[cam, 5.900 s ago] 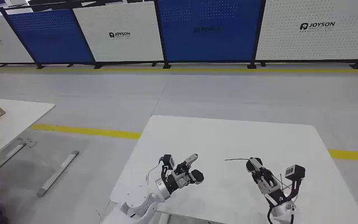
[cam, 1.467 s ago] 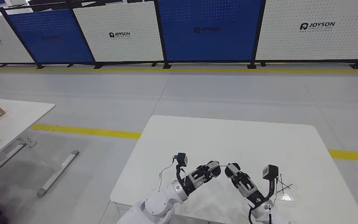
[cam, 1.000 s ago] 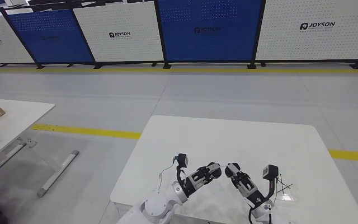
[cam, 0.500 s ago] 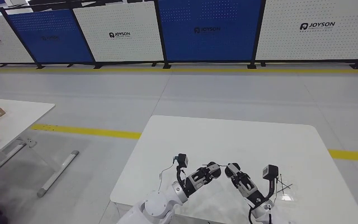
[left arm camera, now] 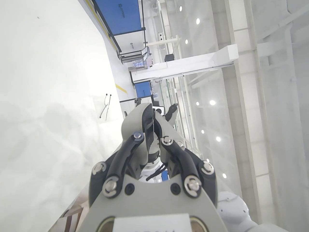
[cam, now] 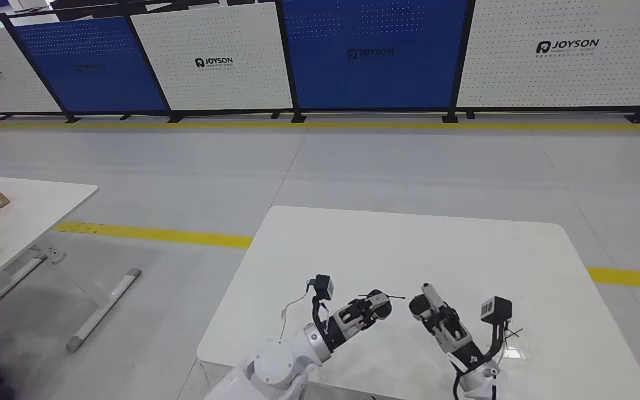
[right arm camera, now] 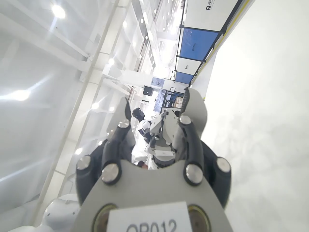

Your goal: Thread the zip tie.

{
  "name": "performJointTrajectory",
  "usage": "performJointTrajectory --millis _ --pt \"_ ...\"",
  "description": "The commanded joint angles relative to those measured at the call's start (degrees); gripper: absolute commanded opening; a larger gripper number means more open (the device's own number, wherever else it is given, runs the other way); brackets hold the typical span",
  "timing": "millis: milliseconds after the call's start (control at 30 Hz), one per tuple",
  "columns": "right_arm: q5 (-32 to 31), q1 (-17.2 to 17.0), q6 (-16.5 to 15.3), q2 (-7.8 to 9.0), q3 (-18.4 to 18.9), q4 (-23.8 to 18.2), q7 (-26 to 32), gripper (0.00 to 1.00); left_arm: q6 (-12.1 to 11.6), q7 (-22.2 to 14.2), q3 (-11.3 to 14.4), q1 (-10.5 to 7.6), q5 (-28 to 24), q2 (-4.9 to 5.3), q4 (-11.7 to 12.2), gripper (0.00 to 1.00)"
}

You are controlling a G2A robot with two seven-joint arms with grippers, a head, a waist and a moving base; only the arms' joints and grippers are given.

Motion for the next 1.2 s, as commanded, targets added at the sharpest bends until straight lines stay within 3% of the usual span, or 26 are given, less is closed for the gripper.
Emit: performJointTrajectory --millis 0,100,600,700,800,867,967,1167 --pt "0.75 -0.72 -0.85 0.06 0.85 -0.16 0.14 1.0 0.7 -0.65 -1.31 0.73 0.37 0.37 -0.29 0.0" --pt "1.2 -1.11 -1.22 0.08 1.25 -0.12 0.32 1.0 1.77 -1.1 -2.03 1.59 -0.18 0.61 -1.05 0.0" --pt "1.2 -1.11 -1.22 0.08 1.25 -0.12 0.32 1.0 1.72 -0.38 -1.97 1.51 -0.08 0.56 -1.1 0.0" --pt "1.2 -1.11 -1.22 0.08 1.25 -0.12 0.32 1.0 1.02 -0.39 -2.43 1.93 -1.8 0.6 -2.22 0.0" --pt "1.2 -1.11 -1.22 0.08 1.25 -0.12 0.32 1.0 -0.4 -1.85 -4.17 2.87 -5.49 0.84 -4.81 0.0" --pt "1.2 -1.11 -1.22 0.08 1.25 -0.12 0.32 1.0 -4.32 -3.34 -5.6 3.8 -8.3 0.98 -7.2 0.0" --pt "1.2 -1.11 -1.22 0.08 1.25 -0.12 0.32 1.0 -4.43 -5.6 -7.17 4.59 -11.45 1.25 -8.9 0.0" --pt "1.2 -1.11 -1.22 0.08 1.25 -0.12 0.32 1.0 -4.43 -5.6 -7.17 4.59 -11.45 1.25 -8.9 0.0"
